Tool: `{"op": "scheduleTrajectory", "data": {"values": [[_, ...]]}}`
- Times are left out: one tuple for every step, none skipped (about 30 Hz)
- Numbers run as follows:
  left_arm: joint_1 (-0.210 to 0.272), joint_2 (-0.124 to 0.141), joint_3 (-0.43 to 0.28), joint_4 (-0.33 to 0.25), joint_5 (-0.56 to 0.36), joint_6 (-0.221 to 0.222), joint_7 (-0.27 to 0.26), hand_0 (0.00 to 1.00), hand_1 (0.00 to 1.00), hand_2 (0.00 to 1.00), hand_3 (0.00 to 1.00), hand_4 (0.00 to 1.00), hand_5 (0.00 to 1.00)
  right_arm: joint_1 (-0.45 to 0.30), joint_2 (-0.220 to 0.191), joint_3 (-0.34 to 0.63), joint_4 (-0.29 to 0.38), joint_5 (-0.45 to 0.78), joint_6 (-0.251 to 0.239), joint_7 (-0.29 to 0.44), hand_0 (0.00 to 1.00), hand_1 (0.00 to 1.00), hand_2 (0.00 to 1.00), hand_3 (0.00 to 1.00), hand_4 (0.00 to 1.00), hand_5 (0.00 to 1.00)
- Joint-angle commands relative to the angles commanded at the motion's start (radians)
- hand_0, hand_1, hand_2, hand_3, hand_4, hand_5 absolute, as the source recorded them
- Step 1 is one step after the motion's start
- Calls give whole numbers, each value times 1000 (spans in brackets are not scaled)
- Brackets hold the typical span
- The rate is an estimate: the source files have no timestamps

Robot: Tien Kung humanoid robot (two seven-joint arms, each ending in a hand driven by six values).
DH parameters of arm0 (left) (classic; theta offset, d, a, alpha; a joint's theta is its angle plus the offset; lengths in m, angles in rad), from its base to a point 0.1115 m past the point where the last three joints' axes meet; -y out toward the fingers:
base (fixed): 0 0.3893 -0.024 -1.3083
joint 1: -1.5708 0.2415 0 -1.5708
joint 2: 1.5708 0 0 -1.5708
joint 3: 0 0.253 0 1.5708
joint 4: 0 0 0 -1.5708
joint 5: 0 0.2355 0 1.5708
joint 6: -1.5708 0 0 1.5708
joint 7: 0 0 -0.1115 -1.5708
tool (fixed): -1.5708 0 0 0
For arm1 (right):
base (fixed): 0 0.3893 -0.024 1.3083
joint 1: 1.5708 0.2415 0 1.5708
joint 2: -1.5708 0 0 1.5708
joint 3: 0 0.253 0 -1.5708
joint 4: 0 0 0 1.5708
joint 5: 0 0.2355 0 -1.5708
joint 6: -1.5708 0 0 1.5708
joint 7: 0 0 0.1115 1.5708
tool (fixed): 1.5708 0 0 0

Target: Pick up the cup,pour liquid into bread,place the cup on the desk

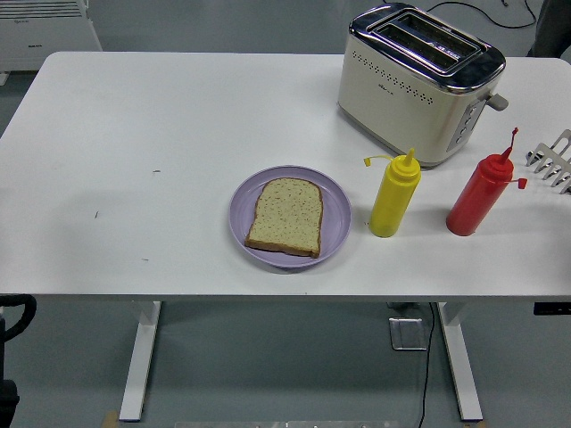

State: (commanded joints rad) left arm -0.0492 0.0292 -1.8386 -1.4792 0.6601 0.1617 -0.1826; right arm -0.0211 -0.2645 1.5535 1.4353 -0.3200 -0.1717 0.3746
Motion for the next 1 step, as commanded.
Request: {"op": "scheduleTrajectory", "data": {"values": [[0, 0, 0, 0, 0, 0, 0, 721, 735, 729, 664, 638, 998, 0, 0, 0, 0, 0, 0, 0, 784, 751, 777, 810, 634, 375]]}}
